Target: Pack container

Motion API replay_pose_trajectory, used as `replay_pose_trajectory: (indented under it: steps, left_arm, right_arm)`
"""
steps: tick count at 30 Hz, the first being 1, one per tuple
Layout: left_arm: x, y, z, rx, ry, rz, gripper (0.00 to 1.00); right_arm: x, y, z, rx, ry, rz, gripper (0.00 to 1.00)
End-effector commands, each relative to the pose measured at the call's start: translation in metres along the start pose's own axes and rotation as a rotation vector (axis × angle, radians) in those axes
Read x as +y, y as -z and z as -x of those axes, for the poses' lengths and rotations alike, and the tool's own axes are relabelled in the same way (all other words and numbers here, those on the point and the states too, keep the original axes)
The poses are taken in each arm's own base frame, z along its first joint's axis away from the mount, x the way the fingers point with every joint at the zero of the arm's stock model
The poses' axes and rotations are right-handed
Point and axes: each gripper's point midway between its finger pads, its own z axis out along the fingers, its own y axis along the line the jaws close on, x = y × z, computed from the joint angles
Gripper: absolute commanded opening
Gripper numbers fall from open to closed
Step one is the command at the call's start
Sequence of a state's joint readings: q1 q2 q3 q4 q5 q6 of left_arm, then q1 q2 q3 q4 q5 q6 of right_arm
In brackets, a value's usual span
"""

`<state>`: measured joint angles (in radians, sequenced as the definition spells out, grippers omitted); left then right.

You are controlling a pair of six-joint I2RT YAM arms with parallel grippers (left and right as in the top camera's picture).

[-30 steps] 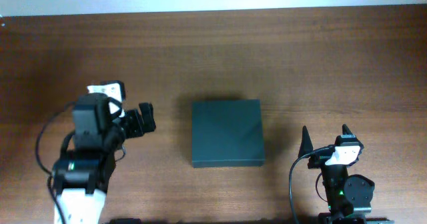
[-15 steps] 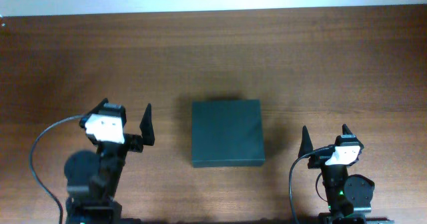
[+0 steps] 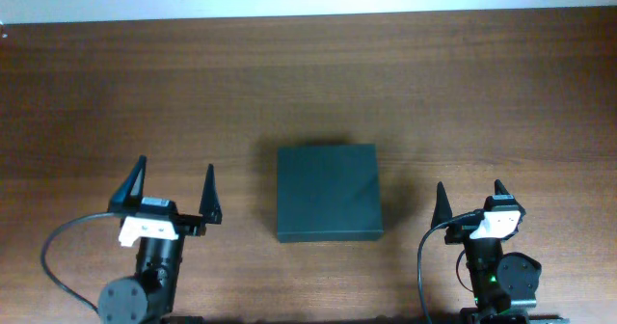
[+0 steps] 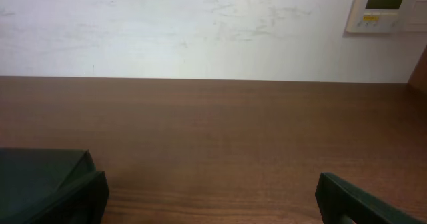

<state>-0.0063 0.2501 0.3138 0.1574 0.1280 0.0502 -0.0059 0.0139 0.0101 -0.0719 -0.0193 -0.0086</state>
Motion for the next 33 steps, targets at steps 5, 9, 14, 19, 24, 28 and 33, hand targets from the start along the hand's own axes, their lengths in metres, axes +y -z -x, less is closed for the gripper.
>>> replay_pose_trajectory:
  steps: [5, 9, 14, 19, 24, 28, 33]
  left_arm:
    - [0.003, 0.012, 0.005, -0.056, -0.127, 0.022, 0.99]
    - [0.002, 0.017, 0.003, -0.081, -0.130, 0.025, 0.99]
    - [0.003, 0.024, 0.004, -0.157, -0.142, 0.040, 0.99]
    - [0.006, 0.028, -0.001, -0.205, -0.155, 0.063, 0.99]
    - [0.009, 0.029, -0.007, -0.230, -0.159, 0.084, 0.99]
    - [0.010, 0.030, -0.012, -0.253, -0.161, 0.095, 0.99]
    - [0.011, 0.030, -0.012, -0.252, -0.176, 0.100, 0.99]
  right_arm:
    - [0.002, 0.000, -0.002, 0.001, 0.007, 0.007, 0.99]
    - [0.002, 0.000, -0.002, 0.001, 0.007, 0.007, 0.99]
    - [0.002, 0.000, -0.002, 0.001, 0.007, 0.007, 0.99]
    - [0.002, 0.000, -0.002, 0.001, 0.007, 0.007, 0.99]
    - [0.002, 0.000, -0.002, 0.001, 0.007, 0.007, 0.99]
    - [0.002, 0.000, -0.002, 0.001, 0.007, 0.007, 0.99]
    - [0.002, 0.000, -0.002, 0.001, 0.007, 0.007, 0.99]
